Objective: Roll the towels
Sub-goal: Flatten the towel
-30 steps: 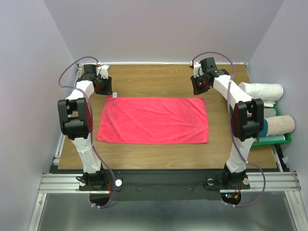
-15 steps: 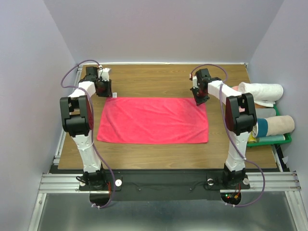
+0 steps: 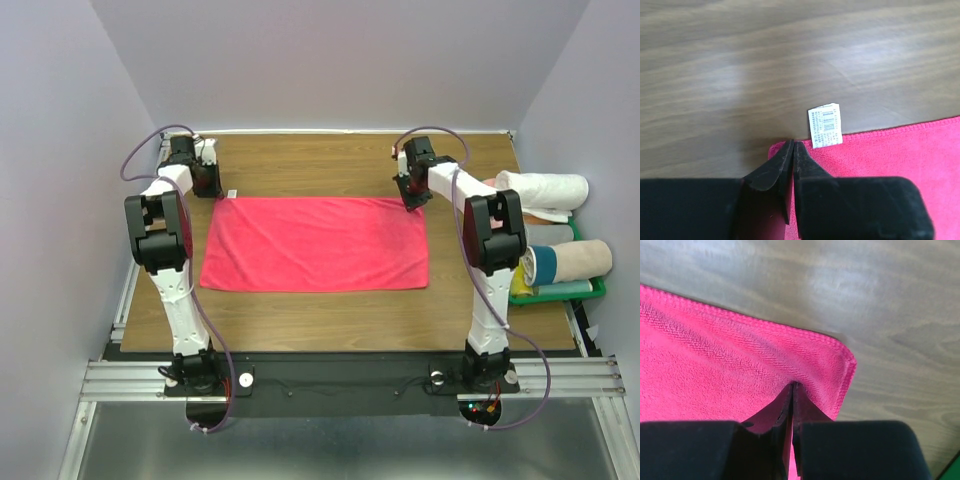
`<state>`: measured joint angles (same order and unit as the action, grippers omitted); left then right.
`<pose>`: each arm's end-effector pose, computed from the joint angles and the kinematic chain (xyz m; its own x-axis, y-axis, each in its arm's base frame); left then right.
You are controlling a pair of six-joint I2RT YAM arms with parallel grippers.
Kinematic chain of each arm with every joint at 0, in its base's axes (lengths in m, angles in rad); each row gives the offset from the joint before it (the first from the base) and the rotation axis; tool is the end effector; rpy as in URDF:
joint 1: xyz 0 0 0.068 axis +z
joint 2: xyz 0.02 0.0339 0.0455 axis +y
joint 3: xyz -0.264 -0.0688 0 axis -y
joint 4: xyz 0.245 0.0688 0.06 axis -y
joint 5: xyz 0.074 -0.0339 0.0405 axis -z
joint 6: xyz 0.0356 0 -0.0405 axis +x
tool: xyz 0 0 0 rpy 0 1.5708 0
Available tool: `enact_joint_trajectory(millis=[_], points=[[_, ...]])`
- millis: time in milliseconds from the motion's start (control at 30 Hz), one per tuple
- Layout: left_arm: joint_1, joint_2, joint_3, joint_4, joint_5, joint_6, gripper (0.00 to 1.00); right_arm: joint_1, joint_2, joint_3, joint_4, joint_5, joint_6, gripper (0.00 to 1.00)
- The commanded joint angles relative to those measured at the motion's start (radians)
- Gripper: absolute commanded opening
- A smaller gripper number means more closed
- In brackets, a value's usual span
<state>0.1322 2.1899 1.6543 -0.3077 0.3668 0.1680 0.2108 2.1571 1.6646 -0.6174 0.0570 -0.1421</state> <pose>0.4833 0.0514 0.1750 -0.7109 0.0629 -0.7004 0.2356 0.9598 -0.1529 0.4493 0.0941 0.1723 -0.8409 -0.3245 -0.4330 -0.3063 0.9451 -0.1135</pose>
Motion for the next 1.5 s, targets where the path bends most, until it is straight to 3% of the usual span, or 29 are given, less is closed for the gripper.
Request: enact_joint_trajectory(millis=[0, 233, 333, 467, 600, 767, 967, 1100, 1467], points=[[0.040, 0.036, 0.070, -0.025, -0.063, -0.012, 0.14, 0.001, 0.096, 0.037, 0.048, 0.041, -0.011, 0.07], [0.044, 0.059, 0.142, -0.053, -0.019, -0.004, 0.14, 0.001, 0.126, 0.133, 0.048, 0.008, 0.009, 0.11], [0.044, -0.025, 0.108, -0.041, 0.052, 0.018, 0.28, 0.001, 0.057, 0.124, 0.047, -0.113, 0.015, 0.23], [0.044, -0.172, 0.070, -0.051, 0.124, 0.074, 0.39, -0.001, -0.112, 0.067, 0.031, -0.253, 0.035, 0.35], [0.046, -0.336, 0.013, -0.173, 0.141, 0.207, 0.47, 0.001, -0.290, -0.031, -0.040, -0.287, -0.031, 0.36], [0.044, -0.569, -0.247, -0.307, 0.080, 0.450, 0.46, -0.001, -0.459, -0.250, -0.194, -0.276, -0.148, 0.33], [0.044, -0.751, -0.563, -0.343, 0.034, 0.542, 0.36, 0.007, -0.568, -0.500, -0.209, -0.264, -0.180, 0.30], [0.043, -0.777, -0.686, -0.321, 0.027, 0.545, 0.31, 0.015, -0.560, -0.555, -0.176, -0.273, -0.157, 0.28], [0.041, -0.731, -0.818, -0.220, -0.025, 0.530, 0.26, 0.061, -0.537, -0.586, -0.117, -0.253, -0.090, 0.24]])
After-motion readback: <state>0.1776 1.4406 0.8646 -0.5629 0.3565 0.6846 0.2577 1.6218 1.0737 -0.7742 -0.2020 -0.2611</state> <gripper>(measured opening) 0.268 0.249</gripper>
